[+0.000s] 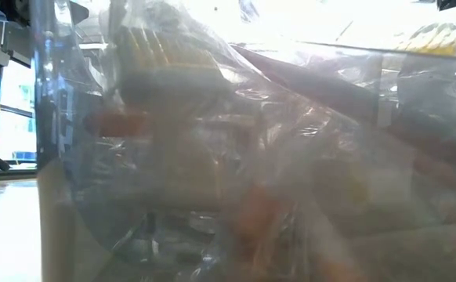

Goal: Pick & Place Toothbrushes
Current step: Return to Home Position

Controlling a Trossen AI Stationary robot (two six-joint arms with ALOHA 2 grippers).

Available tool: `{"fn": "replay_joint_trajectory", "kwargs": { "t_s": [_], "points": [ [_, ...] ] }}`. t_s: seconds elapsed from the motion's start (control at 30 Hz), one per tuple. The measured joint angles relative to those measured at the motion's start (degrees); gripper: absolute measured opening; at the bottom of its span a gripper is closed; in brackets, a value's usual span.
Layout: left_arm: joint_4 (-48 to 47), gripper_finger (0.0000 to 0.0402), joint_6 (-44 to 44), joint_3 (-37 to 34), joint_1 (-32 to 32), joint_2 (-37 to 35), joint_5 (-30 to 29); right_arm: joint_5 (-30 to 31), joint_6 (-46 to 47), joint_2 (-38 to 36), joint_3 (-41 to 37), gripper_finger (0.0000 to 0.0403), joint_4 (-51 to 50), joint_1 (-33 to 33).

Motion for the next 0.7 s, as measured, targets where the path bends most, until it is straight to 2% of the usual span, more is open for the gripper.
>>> {"fn": "replay_joint_trajectory", "kwargs": {
  "t_s": [0.13,0.4,0.7],
  "points": [
    [-0.1,0.0002,0.0,0.0,0.0,0.0,-0.1,0.0,-0.9,0.0,-4.9,0.0002,6.1,0.0],
    [-0.9,0.0002,-0.2,0.0,0.0,0.0,-0.1,-0.4,5.0,-0.1,-16.5,0.0002,15.8,0.0],
    [-1.3,0.0002,-0.4,0.0,0.0,0.0,-0.1,-0.4,5.8,-0.2,-29.5,0.0002,30.2,0.0]
  ]
}}
